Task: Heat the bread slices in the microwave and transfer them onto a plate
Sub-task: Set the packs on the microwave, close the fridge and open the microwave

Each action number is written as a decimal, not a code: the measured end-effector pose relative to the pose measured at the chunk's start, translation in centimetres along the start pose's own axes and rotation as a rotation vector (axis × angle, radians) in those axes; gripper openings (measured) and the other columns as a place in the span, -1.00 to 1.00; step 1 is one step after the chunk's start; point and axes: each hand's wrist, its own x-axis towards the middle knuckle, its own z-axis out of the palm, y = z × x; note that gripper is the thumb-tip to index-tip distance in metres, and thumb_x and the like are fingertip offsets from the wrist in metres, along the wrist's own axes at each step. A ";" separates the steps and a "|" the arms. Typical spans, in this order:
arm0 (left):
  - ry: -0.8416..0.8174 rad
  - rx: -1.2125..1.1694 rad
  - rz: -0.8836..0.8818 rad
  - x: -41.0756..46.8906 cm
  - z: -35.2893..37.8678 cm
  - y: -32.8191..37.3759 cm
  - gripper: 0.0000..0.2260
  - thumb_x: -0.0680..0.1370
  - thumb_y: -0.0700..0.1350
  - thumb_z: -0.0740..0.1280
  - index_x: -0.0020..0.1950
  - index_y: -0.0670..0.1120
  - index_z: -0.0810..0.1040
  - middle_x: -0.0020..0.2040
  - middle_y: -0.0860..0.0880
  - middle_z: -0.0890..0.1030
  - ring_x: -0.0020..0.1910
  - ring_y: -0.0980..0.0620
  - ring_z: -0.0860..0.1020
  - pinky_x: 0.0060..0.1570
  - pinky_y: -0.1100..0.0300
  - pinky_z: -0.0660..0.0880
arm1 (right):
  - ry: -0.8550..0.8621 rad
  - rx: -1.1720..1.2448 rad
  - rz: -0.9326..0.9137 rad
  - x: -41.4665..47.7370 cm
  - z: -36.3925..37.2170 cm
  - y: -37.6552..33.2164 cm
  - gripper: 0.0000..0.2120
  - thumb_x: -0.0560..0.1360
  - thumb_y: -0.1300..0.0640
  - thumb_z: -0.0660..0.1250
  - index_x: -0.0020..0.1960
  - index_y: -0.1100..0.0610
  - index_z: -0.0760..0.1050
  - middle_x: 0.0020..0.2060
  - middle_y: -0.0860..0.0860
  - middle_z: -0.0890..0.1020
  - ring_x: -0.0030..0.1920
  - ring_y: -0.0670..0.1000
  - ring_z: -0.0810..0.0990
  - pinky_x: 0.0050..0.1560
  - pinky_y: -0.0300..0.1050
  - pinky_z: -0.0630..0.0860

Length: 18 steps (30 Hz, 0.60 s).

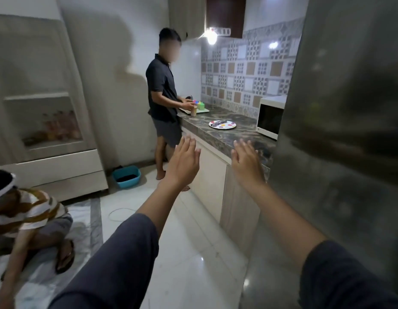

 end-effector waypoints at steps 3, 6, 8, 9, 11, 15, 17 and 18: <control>-0.037 -0.020 -0.028 5.6 4.3 -2.9 -0.55 0.66 -0.03 -0.07 0.52 -0.14 0.01 0.56 -0.08 -0.03 0.54 -0.01 -0.10 0.47 0.10 -0.14 | -0.037 0.034 0.021 5.1 5.0 2.8 -0.59 0.63 0.11 0.00 0.45 0.18 0.24 0.49 0.11 0.20 0.52 0.08 0.04 0.51 -0.01 -0.04; -0.056 -0.031 -0.058 11.7 7.9 -5.3 -0.55 0.65 -0.04 -0.06 0.52 -0.15 0.02 0.55 -0.09 -0.01 0.54 -0.02 -0.08 0.47 0.08 -0.12 | -0.077 0.071 0.087 10.6 9.7 5.3 -0.58 0.63 0.09 -0.01 0.46 0.17 0.24 0.49 0.11 0.20 0.52 0.08 0.03 0.51 -0.05 -0.06; -0.076 -0.037 -0.068 15.5 10.2 -6.7 -0.55 0.65 -0.04 -0.06 0.52 -0.16 0.03 0.55 -0.09 -0.01 0.54 -0.02 -0.07 0.48 0.08 -0.12 | -0.105 0.088 0.136 13.9 12.5 6.9 -0.57 0.63 0.09 -0.02 0.46 0.17 0.23 0.50 0.11 0.19 0.53 0.08 0.02 0.51 -0.06 -0.07; -0.086 -0.044 -0.068 17.4 11.2 -7.4 -0.55 0.65 -0.04 -0.05 0.51 -0.16 0.03 0.55 -0.10 -0.01 0.54 -0.02 -0.06 0.48 0.09 -0.12 | -0.116 0.092 0.159 15.5 13.7 7.7 -0.57 0.63 0.09 -0.02 0.46 0.17 0.23 0.50 0.11 0.18 0.53 0.08 0.02 0.51 -0.06 -0.06; -0.098 -0.062 -0.070 21.1 13.1 -8.8 -0.56 0.65 -0.05 -0.04 0.51 -0.17 0.04 0.55 -0.11 0.01 0.54 -0.03 -0.06 0.48 0.09 -0.12 | -0.126 0.093 0.220 18.4 15.8 9.1 -0.57 0.63 0.08 -0.02 0.46 0.17 0.24 0.50 0.12 0.18 0.52 0.08 0.03 0.52 -0.05 -0.07; -0.114 -0.095 -0.045 27.7 16.7 -11.2 -0.55 0.65 -0.05 -0.04 0.50 -0.19 0.07 0.54 -0.14 0.04 0.53 -0.04 -0.04 0.48 0.13 -0.11 | -0.106 0.093 0.326 23.9 19.3 11.7 -0.59 0.63 0.10 0.00 0.43 0.19 0.28 0.49 0.14 0.21 0.52 0.10 0.06 0.51 -0.08 -0.04; -0.133 -0.113 -0.024 31.3 18.6 -12.2 -0.55 0.65 -0.04 -0.04 0.50 -0.19 0.07 0.54 -0.14 0.04 0.53 -0.04 -0.04 0.48 0.14 -0.13 | -0.086 0.089 0.369 26.8 20.6 13.0 -0.58 0.63 0.09 0.00 0.44 0.17 0.27 0.49 0.12 0.20 0.52 0.09 0.05 0.51 -0.08 -0.03; -0.147 -0.119 -0.004 33.3 19.6 -12.5 -0.55 0.65 -0.03 -0.04 0.51 -0.19 0.06 0.55 -0.14 0.04 0.53 -0.04 -0.04 0.48 0.13 -0.13 | -0.073 0.081 0.390 28.4 21.2 13.7 -0.58 0.63 0.07 -0.01 0.45 0.16 0.26 0.50 0.11 0.19 0.52 0.08 0.04 0.51 -0.07 -0.03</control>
